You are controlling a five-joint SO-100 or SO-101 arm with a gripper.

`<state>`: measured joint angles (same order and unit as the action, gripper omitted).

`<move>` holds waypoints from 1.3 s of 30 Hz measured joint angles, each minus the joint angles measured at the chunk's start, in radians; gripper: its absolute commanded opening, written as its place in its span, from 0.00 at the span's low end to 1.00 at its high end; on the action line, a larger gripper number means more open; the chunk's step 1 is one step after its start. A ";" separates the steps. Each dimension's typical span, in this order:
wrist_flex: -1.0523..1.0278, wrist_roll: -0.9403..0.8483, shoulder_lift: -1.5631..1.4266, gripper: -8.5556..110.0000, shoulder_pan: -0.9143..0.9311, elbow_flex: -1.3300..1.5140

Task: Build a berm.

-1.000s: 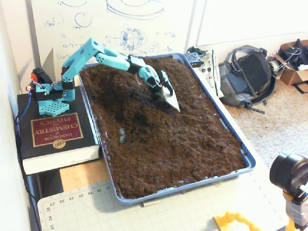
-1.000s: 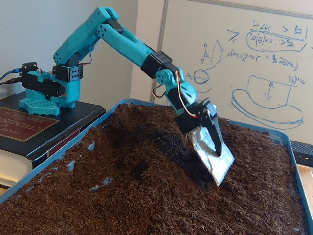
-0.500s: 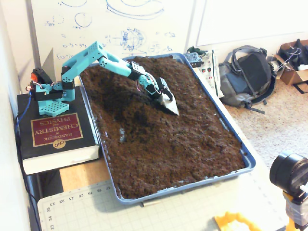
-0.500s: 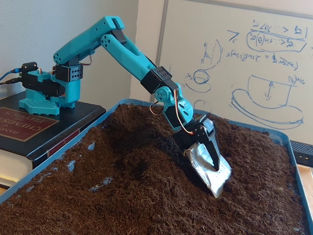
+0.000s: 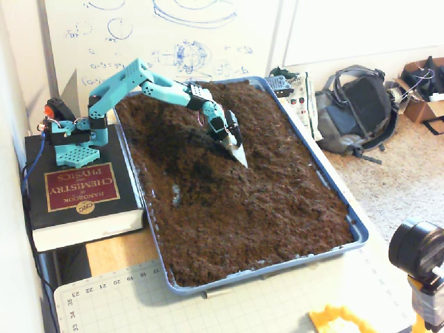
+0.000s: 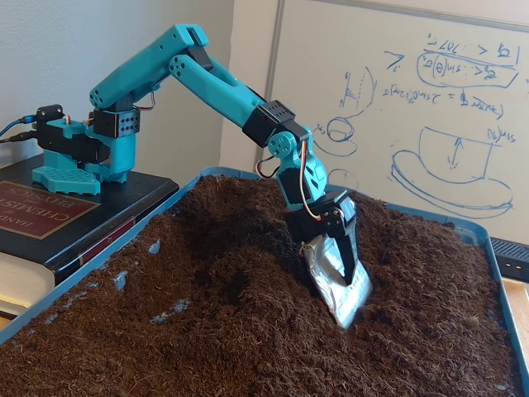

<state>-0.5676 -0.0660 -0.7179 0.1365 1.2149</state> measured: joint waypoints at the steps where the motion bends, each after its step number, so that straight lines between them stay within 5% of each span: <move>1: -0.018 0.000 -0.005 0.08 0.000 0.000; 28: -0.491 0.002 -0.163 0.08 0.008 0.017; 39: -0.494 0.002 -0.350 0.08 0.008 0.002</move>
<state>-1.0615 -0.0644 -1.0677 0.1442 1.2164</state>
